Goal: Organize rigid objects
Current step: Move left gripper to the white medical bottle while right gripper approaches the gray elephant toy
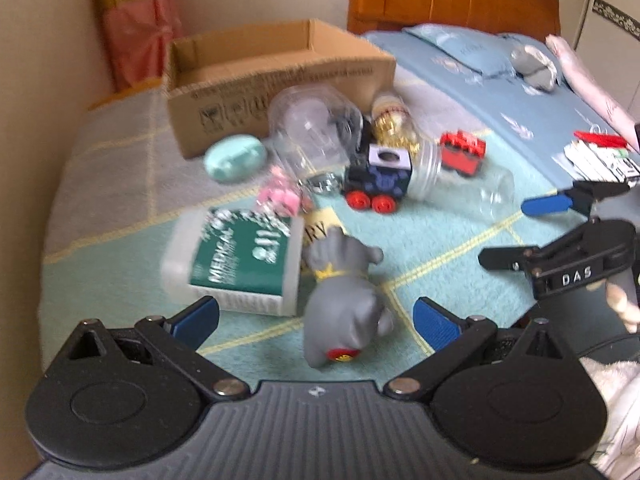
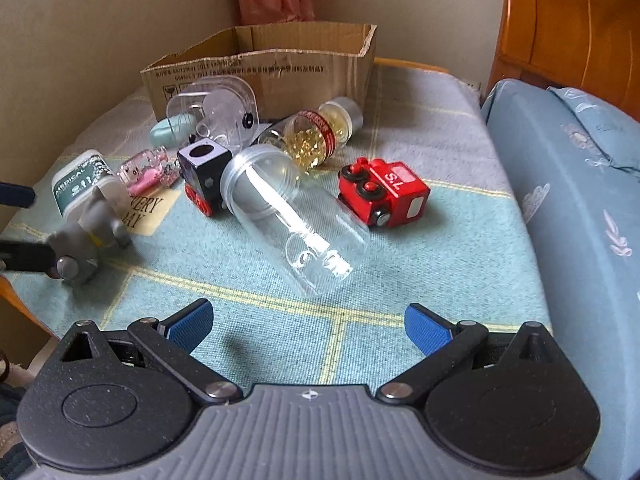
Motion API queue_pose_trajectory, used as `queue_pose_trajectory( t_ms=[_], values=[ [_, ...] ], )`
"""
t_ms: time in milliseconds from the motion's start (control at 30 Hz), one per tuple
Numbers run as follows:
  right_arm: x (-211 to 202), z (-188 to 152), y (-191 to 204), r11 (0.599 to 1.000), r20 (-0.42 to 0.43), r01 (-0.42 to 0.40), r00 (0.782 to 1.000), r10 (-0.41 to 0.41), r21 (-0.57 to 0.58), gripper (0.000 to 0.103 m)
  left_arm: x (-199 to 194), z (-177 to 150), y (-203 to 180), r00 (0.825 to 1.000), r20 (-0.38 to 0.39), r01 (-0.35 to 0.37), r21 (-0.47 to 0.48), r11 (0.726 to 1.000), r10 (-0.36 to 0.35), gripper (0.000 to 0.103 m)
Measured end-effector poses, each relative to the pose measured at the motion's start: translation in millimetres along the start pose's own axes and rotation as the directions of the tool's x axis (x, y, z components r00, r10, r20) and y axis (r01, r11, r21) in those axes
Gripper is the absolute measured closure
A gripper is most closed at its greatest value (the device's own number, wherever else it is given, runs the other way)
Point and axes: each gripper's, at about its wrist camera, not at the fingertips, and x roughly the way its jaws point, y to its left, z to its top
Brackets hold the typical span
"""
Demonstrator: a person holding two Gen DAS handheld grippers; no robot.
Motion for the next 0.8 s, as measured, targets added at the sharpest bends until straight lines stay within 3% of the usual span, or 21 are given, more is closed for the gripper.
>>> queue_pose_trajectory(
  t_ms=[200, 400, 567, 800],
  values=[
    [9.6, 7.0, 3.1, 0.997, -0.019, 0.03, 0.999, -0.031, -0.076, 0.0, 19.5, -2.6, 7.6, 0.999, -0.049, -0.023, -0.008, 1.0, 0.023, 0.001],
    [9.7, 2.1, -3.3, 0.99, 0.035, -0.022, 0.999, 0.028, -0.138, 0.0, 29.2, -4.1, 18.9, 0.997, -0.073, -0.003, -0.05, 0.999, 0.0, 0.001],
    [4.5, 2.2, -5.9, 0.991, 0.023, -0.02, 0.999, 0.023, -0.132, 0.0, 23.3, -6.7, 21.2, 0.997, -0.078, 0.012, -0.029, 1.0, -0.014, 0.001],
    [-39.3, 7.9, -1.9, 0.962, 0.101, -0.121, 0.984, 0.15, -0.245, 0.0, 4.8, -16.9, 25.8, 0.996, -0.068, 0.063, -0.015, 0.998, -0.064, 0.001]
  ],
)
